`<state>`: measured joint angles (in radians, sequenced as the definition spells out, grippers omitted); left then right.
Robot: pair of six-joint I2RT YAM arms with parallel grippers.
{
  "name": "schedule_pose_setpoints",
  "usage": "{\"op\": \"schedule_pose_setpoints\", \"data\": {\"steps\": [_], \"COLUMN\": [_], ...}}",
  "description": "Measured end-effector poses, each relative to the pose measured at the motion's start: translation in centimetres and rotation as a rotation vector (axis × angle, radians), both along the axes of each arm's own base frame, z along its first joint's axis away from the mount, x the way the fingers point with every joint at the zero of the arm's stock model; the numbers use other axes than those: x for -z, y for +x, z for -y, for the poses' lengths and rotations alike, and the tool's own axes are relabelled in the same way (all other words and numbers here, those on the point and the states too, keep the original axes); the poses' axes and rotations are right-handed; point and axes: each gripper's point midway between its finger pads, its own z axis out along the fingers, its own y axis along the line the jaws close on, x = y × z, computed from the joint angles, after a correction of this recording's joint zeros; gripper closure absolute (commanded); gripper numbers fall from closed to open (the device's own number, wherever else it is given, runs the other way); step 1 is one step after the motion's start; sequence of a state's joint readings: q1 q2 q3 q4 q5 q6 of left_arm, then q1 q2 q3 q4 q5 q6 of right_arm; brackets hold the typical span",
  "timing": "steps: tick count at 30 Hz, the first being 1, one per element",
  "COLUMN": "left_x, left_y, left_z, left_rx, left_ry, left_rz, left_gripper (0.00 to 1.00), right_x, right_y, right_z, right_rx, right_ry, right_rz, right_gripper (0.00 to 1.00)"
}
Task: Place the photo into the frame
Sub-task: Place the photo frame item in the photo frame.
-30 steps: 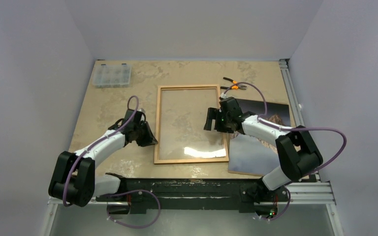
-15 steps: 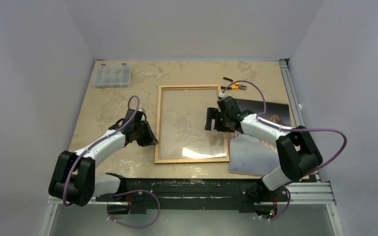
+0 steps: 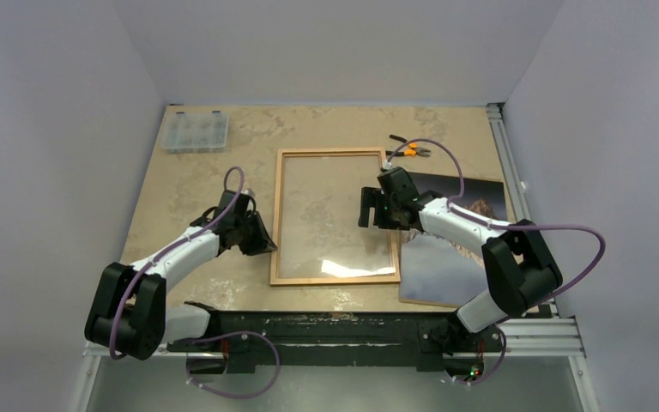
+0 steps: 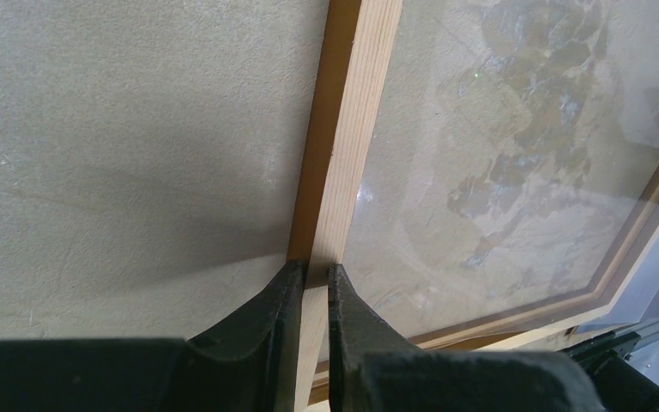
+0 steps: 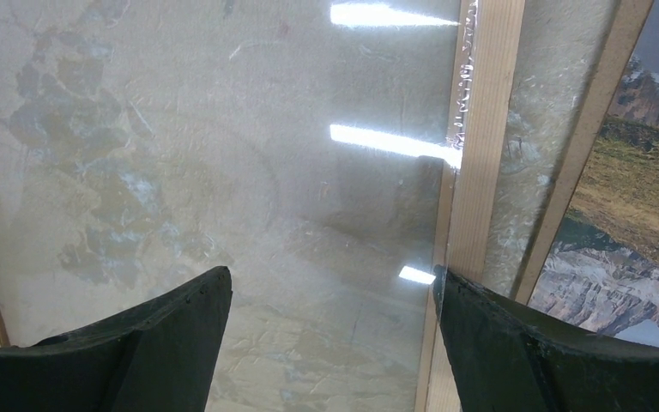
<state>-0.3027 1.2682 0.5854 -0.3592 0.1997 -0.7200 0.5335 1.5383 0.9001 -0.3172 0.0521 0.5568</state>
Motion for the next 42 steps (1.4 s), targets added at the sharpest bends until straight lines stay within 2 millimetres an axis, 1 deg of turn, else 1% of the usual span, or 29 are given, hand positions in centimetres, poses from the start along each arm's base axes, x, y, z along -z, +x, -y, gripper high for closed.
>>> {"op": "schedule_pose_setpoints", "data": {"steps": [5, 10, 15, 28, 32, 37, 40, 42], "left_x": [0.0, 0.0, 0.0, 0.0, 0.0, 0.0, 0.0, 0.0], "left_y": [0.0, 0.0, 0.0, 0.0, 0.0, 0.0, 0.0, 0.0], "left_z": [0.0, 0.0, 0.0, 0.1, 0.1, 0.1, 0.1, 0.1], "left_rx": [0.0, 0.0, 0.0, 0.002, 0.002, 0.002, 0.003, 0.003], "left_ry": [-0.001, 0.0, 0.0, 0.003, 0.005, 0.006, 0.006, 0.006], "left_rz": [0.001, 0.001, 0.0, 0.0, 0.001, -0.001, -0.002, -0.002], "left_gripper": [0.9, 0.9, 0.9, 0.9, 0.9, 0.9, 0.9, 0.9], "right_x": [-0.1, 0.1, 0.4, 0.9, 1.3, 1.1, 0.7, 0.7], "right_y": [0.1, 0.3, 0.0, -0.5, -0.6, -0.3, 0.0, 0.0], "right_z": [0.1, 1.1, 2.0, 2.4, 2.7, 4.3, 5.3, 5.8], "right_rx": [0.004, 0.018, 0.023, 0.022, 0.028, 0.078, 0.107, 0.12], "right_ry": [-0.013, -0.063, -0.106, -0.111, -0.041, 0.122, 0.216, 0.259], "right_rz": [0.006, 0.018, 0.008, -0.015, -0.04, -0.053, -0.043, -0.044], "right_gripper": [0.13, 0.13, 0.13, 0.16, 0.17, 0.19, 0.25, 0.33]}}
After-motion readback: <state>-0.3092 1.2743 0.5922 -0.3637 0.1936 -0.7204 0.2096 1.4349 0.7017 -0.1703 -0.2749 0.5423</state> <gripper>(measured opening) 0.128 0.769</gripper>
